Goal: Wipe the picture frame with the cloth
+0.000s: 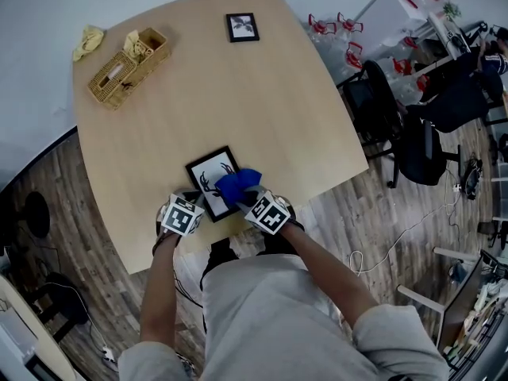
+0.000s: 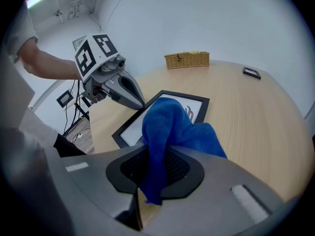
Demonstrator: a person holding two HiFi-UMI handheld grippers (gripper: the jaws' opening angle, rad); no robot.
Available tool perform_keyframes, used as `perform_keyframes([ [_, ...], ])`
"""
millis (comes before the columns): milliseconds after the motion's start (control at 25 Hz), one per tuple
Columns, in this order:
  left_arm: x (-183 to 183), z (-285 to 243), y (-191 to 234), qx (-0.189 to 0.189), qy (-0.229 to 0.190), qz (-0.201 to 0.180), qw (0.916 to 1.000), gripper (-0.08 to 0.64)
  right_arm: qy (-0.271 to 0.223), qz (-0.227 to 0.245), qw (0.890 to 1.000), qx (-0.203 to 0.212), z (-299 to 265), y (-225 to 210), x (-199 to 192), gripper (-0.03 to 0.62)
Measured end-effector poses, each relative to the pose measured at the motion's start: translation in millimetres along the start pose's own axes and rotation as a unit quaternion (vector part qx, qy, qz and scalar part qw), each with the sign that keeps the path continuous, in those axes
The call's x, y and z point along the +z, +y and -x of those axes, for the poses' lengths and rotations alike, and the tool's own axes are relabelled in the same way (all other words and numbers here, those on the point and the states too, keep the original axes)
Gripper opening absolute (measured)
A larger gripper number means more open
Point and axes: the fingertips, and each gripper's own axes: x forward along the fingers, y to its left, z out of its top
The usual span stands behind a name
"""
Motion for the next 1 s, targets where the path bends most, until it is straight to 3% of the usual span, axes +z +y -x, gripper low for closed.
perform_keyframes([
  [240,-3,0,2,0.006,0.006,-0.009,0.9999,0.052,-0.013,-0.010,1.000,0.002,14,6,4,0.052],
  [600,-1,0,-2,-0.001,0.008,-0.015,0.9999,0.052,0.003,-0.006,1.000,0.022,20,25,-26,0.052],
  [1000,0,0,-2,-0.004,0.003,-0.023,0.9997,0.052,0.011,0.002,1.000,0.003,14,35,-25,0.052],
])
